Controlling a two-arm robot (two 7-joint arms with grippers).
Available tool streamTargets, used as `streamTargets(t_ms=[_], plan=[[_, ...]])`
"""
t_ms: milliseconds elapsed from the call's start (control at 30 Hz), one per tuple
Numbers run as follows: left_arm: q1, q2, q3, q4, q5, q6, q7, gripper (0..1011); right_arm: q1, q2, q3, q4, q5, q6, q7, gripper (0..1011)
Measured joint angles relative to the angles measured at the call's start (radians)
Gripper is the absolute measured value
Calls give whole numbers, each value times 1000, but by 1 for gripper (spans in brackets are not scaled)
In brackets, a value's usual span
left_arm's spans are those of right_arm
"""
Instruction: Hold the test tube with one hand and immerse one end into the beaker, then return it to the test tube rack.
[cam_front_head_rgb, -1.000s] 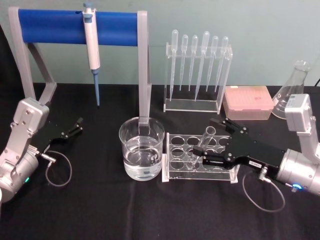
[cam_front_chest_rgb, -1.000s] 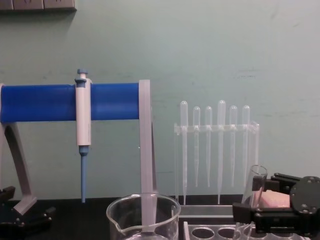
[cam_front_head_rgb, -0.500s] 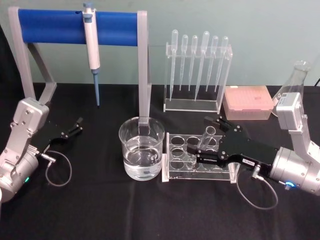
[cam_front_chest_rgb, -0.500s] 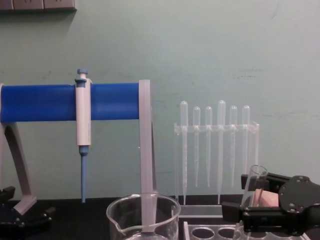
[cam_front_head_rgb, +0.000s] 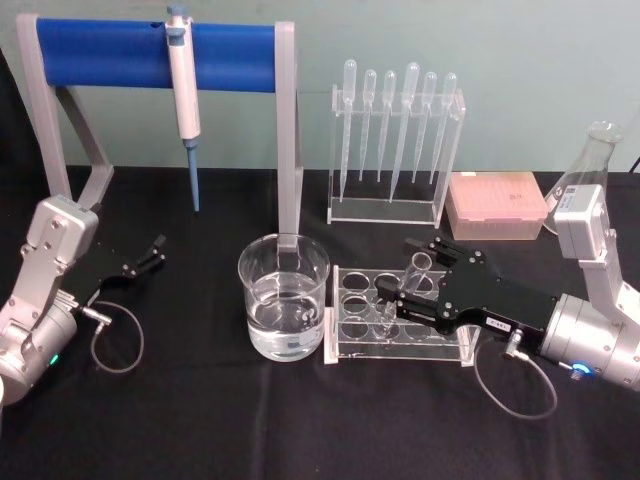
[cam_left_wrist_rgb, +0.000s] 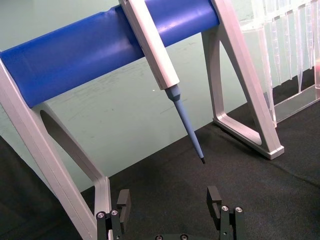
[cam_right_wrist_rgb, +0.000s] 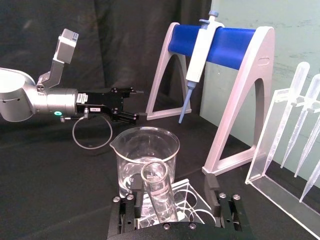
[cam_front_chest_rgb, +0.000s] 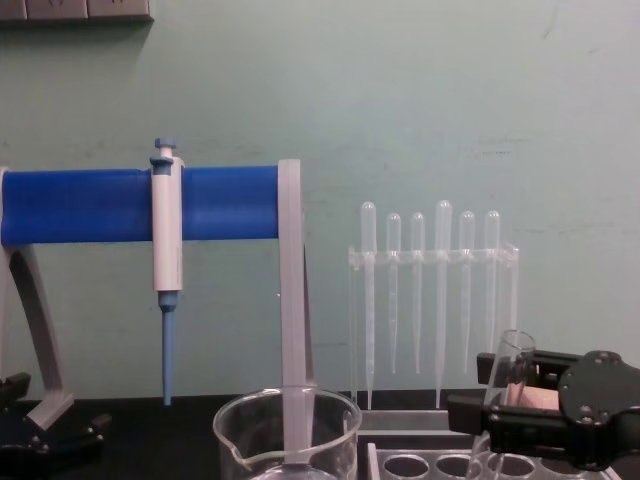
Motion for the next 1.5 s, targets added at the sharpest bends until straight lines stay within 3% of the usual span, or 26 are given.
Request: streamTargets(t_ms=[133, 167, 600, 1233, 1500], plan=[[0, 0, 0, 0, 0, 0, 0, 1000, 0, 0, 0, 0, 0, 0, 0, 692], [0, 0, 0, 0, 0, 0, 0, 1000, 0, 1, 1, 0, 1, 0, 0, 609], [0, 0, 0, 0, 0, 0, 0, 1000, -1, 1, 1, -1, 1, 1, 1, 228], [0, 0, 0, 0, 0, 0, 0, 1000, 19, 10, 1, -12, -2, 8, 9, 224], [0, 0, 0, 0, 0, 0, 0, 1000, 79, 42, 0, -54, 15, 77, 37, 224]])
